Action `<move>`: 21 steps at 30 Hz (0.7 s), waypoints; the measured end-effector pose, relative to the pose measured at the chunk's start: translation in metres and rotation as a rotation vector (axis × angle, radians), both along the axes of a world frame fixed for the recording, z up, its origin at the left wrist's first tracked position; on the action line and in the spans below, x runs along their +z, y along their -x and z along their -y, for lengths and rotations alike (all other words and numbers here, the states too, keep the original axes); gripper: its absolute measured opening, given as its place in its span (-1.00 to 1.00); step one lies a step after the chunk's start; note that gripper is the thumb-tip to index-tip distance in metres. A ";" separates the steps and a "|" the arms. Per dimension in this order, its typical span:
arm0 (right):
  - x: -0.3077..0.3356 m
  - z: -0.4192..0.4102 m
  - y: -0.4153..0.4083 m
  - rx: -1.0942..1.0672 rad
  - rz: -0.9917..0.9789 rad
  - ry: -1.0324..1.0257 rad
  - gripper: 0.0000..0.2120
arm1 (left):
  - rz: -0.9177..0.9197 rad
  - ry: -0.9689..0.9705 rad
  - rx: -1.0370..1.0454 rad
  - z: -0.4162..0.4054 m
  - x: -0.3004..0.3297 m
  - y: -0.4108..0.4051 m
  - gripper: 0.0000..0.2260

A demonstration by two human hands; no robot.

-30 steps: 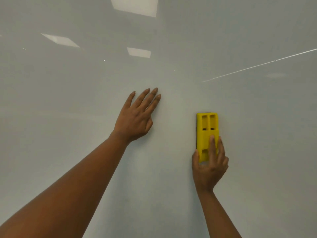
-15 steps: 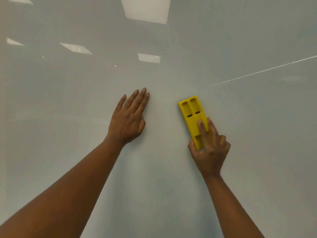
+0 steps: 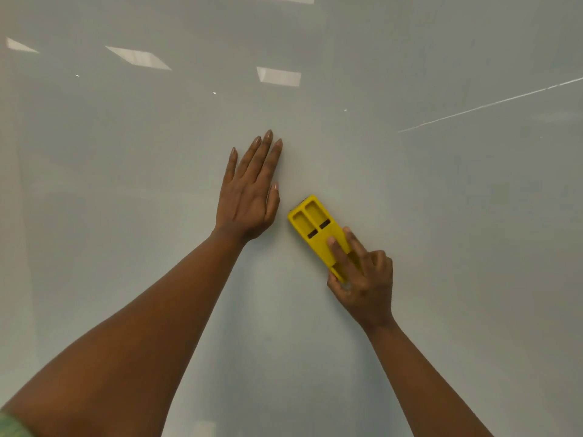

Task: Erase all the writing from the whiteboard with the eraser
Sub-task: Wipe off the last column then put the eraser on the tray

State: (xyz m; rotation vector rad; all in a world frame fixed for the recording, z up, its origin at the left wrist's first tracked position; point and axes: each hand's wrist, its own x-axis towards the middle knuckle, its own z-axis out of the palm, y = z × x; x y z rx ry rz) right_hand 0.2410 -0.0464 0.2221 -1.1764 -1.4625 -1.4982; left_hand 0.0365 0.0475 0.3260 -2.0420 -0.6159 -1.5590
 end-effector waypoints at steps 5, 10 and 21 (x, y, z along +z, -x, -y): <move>-0.038 0.013 -0.005 0.031 0.021 0.147 -0.38 | -0.038 -0.004 0.032 0.001 -0.025 0.002 -0.47; -0.069 0.020 0.002 0.075 0.047 0.286 -0.33 | -0.073 0.008 0.042 0.003 -0.047 0.000 -0.47; -0.126 0.054 -0.002 0.244 -0.204 0.405 -0.40 | -0.089 0.040 0.067 0.011 -0.113 0.004 -0.49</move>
